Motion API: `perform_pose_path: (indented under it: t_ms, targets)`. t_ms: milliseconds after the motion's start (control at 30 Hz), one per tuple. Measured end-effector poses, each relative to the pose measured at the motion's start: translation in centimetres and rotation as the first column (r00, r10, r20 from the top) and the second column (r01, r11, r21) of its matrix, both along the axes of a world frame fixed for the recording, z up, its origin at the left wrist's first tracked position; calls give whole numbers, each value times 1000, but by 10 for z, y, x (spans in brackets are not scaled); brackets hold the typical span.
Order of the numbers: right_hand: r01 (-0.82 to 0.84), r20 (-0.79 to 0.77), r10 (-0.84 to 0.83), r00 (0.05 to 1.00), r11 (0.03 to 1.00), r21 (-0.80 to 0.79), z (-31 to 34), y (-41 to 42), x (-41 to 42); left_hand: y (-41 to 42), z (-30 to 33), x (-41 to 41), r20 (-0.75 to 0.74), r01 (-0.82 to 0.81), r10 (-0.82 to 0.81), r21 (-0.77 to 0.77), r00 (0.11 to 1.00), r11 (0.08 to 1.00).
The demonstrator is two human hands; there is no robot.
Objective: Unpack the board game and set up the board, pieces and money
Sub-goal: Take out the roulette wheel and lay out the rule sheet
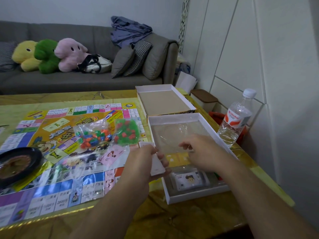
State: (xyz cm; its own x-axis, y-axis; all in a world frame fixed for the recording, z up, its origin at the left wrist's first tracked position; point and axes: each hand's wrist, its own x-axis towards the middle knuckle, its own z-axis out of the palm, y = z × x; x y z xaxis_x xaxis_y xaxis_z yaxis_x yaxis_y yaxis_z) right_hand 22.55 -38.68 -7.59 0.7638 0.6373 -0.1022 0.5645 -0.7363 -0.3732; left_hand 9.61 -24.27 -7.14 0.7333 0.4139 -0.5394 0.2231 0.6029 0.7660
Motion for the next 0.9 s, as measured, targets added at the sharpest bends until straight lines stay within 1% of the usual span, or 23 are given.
perform_pose_path:
  t_ms: [100,167,333,467,667,733,800,900]
  targets:
    - [-47,17,49,999,993,-109,-19,8,5,-9,0,3,-78,69,-64,56,995,996]
    - [-43,75,54,996,990,-135,-23,12,7,-11,1,6,-109,94,-84,90,990,991]
    - [-31,158,63,985,980,-195,-21,16,4,-12,1,11,-138,111,-96,103,986,988]
    - [-44,108,68,992,976,-212,-17,16,6,-13,3,9,-141,102,-88,97,986,990]
    - [-86,59,106,993,958,-273,-12,21,0,-13,6,10,-197,108,-88,97,976,989]
    - [-83,37,95,995,966,-245,-12,20,-1,-13,8,9,-189,112,-95,86,977,990]
    - [-56,-12,54,998,983,-173,-11,17,-1,-13,6,8,-166,93,-78,88,983,992]
    - [-41,-97,34,995,997,-71,-8,14,-3,-12,-2,4,-85,94,-82,159,993,983]
